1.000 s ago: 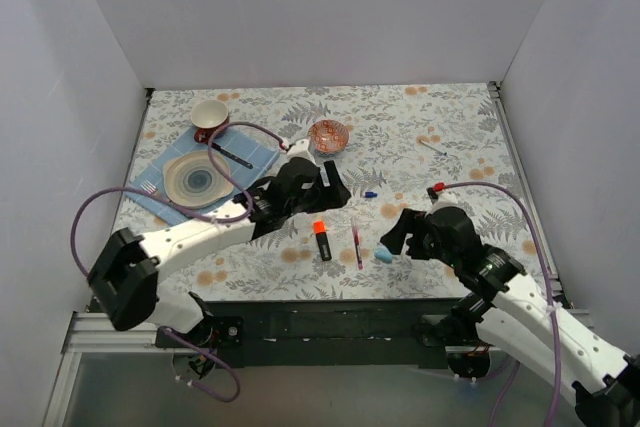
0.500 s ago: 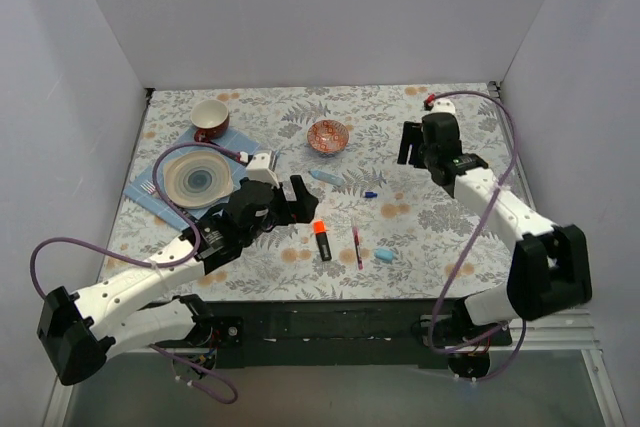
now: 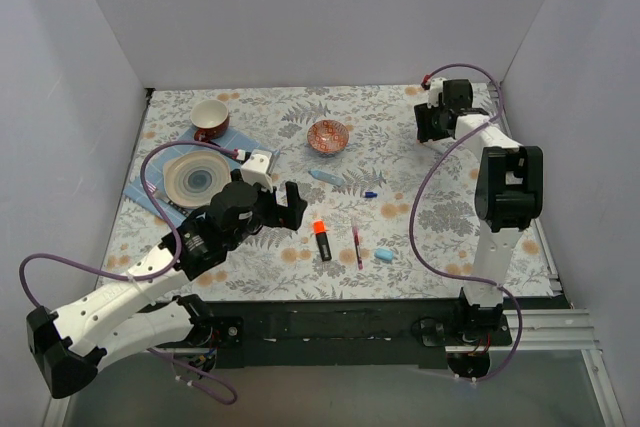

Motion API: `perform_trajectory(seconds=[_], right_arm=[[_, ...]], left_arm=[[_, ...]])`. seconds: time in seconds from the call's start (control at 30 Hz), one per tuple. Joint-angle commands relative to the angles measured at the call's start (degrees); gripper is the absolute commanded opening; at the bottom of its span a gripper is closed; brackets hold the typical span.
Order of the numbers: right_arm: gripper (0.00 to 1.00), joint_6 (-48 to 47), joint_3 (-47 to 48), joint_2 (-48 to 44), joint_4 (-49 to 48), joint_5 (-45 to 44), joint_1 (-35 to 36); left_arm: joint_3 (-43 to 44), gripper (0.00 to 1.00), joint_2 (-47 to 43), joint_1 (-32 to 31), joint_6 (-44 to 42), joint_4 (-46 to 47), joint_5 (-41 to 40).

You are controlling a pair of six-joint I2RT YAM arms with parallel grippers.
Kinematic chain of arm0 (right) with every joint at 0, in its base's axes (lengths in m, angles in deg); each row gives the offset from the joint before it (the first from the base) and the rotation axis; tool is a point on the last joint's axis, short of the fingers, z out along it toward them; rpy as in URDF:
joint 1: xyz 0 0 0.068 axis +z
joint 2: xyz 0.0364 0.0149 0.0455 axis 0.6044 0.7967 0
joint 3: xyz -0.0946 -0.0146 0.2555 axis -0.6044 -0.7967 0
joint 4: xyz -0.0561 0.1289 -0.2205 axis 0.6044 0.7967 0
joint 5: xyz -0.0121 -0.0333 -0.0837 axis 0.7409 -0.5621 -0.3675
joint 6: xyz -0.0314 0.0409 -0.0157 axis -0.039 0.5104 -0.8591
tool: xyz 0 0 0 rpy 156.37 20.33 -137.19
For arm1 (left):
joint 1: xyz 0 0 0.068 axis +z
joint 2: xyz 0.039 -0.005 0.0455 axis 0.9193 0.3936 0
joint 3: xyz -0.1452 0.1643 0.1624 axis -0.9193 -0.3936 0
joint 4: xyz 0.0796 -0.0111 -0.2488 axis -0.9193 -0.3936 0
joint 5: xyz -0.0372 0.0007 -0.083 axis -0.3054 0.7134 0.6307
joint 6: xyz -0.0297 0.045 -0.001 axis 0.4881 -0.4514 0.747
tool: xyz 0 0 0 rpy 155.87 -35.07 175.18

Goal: Insert the pens into the pen caps

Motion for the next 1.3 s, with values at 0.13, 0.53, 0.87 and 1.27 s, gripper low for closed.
perform_trajectory(seconds=[0.13, 0.53, 0.87, 1.27], right_arm=[[0.62, -7.83, 8.49, 7.67, 5.31, 1.87, -2.49], [0.49, -6.44, 7.62, 10.75, 4.79, 1.88, -2.93], [0.33, -3.62, 1.65, 7.68, 3.12, -6.73, -1.09], [0.17, 3.76, -6.71, 3.72, 7.59, -9.02, 3.22]], left_arm=[[-2.07, 0.98, -2.92, 0.01, -4.33, 0.52, -4.45], [-2.69, 0.98, -2.93, 0.01, -4.86, 0.79, -5.69], [-2.42, 0.98, -3.45, 0.10, -4.77, 0.52, -5.16], [-2.95, 0.98, -5.91, 0.10, -4.60, 0.26, -5.07]])
